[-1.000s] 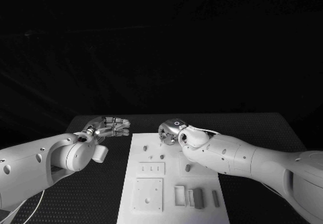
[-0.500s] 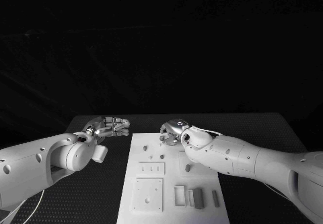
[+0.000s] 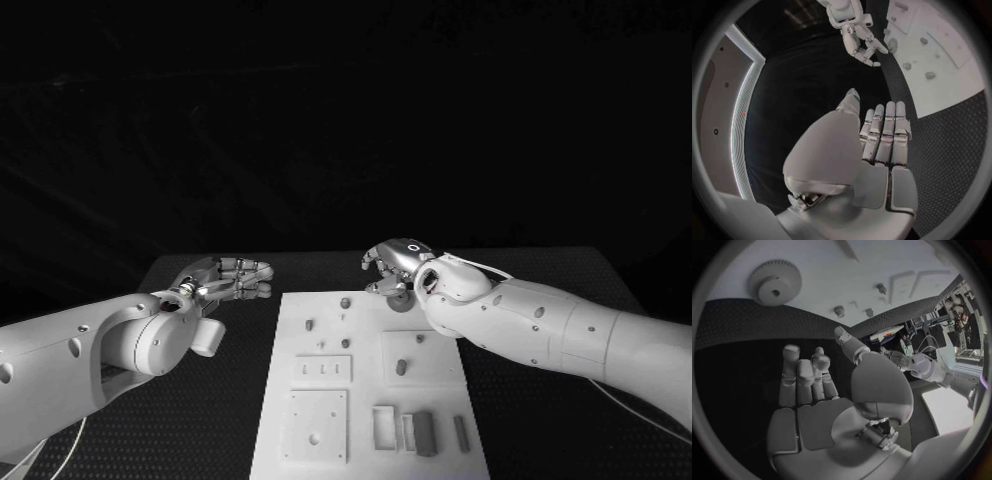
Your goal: Assemble the parts on the task board
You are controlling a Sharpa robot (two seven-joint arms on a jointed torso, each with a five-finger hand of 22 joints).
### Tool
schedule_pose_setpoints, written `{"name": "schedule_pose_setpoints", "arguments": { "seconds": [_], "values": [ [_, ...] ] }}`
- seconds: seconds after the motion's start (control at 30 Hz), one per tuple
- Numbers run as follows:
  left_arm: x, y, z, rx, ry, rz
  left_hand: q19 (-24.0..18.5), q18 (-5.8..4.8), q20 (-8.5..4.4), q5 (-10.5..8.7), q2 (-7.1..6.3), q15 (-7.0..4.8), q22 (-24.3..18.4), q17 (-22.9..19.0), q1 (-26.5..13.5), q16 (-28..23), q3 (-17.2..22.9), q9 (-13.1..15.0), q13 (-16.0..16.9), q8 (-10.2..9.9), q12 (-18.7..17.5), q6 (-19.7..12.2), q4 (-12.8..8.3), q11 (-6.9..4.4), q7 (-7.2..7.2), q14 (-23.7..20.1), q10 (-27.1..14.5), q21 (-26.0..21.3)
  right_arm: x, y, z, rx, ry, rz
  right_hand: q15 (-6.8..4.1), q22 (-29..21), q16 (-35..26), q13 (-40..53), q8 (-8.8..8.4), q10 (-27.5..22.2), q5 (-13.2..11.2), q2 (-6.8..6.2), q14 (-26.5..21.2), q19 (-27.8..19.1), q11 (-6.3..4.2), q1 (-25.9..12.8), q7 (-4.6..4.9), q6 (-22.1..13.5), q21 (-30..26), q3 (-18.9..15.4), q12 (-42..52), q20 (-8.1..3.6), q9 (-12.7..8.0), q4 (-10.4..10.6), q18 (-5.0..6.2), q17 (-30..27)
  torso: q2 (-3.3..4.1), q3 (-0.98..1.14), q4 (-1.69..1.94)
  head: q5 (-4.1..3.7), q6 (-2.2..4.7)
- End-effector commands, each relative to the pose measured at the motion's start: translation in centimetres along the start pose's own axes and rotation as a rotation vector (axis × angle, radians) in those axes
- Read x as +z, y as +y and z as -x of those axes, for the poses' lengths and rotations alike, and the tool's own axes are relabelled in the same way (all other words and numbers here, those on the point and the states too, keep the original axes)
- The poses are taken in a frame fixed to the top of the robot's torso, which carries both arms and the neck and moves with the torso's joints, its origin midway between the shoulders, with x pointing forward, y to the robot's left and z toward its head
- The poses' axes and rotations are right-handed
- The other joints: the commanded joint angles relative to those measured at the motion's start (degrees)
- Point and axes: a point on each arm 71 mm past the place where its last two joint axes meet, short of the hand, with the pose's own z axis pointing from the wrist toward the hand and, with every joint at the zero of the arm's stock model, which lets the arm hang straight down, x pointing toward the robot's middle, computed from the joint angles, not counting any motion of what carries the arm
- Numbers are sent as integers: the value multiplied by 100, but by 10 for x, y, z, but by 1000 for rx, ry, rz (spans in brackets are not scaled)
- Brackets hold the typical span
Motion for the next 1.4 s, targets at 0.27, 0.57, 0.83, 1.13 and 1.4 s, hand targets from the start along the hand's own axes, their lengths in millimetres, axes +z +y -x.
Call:
{"name": "schedule_pose_setpoints", "arguments": {
  "seconds": [0.27,0.57,0.83,1.13,1.4],
  "values": [
    [0,-2,-3,-2,26,-15,-6,81,28,-7,27,43,-3,20,-57,-34,-42,-12,-1,-17,-23,24,-2,52,138,8,41,-18,-17,-28,15,50,144,-44,34,15,32,10,37,13,34,-100,18,27,30,-42,263,-210,-3,39,46,-10,1,72,117,-13,26,53,-93,-16,55],
    [0,-2,-3,-3,32,-13,-5,81,28,-7,33,42,-2,23,-62,-37,-43,-13,0,-17,-23,27,-3,54,140,11,48,-18,-13,-33,9,55,191,-48,38,19,40,11,43,-9,34,-144,-1,13,33,-73,266,-205,-8,56,56,-10,1,113,117,-18,32,69,-102,-18,33],
    [2,-2,-4,-1,33,-10,-2,82,27,-8,39,41,-1,26,-67,-38,-44,-14,1,-16,-22,32,-3,57,144,15,56,-18,-9,-40,3,30,203,-66,38,20,38,9,50,-22,34,-105,-13,3,32,-67,265,-198,-13,71,55,-9,3,120,117,-23,29,47,-75,-43,17],
    [2,-2,-3,0,31,-9,-2,83,26,-8,38,40,0,28,-67,-40,-45,-15,1,-16,-24,33,-5,57,145,16,58,-19,-11,-46,-6,18,217,-79,35,25,43,6,63,-31,34,-44,-23,-6,29,-53,261,-179,-14,82,60,-10,8,110,117,-28,25,37,-74,-29,-15],
    [2,-2,-3,0,31,-10,-2,83,25,-8,40,40,0,30,-66,-42,-45,-17,1,-17,-26,33,-6,58,145,17,59,-20,-13,-48,-12,13,235,-83,31,33,53,4,78,-28,34,3,-24,-7,24,-54,256,-158,-8,73,72,-10,13,93,117,-32,26,41,-82,-19,-13]
  ]
}}
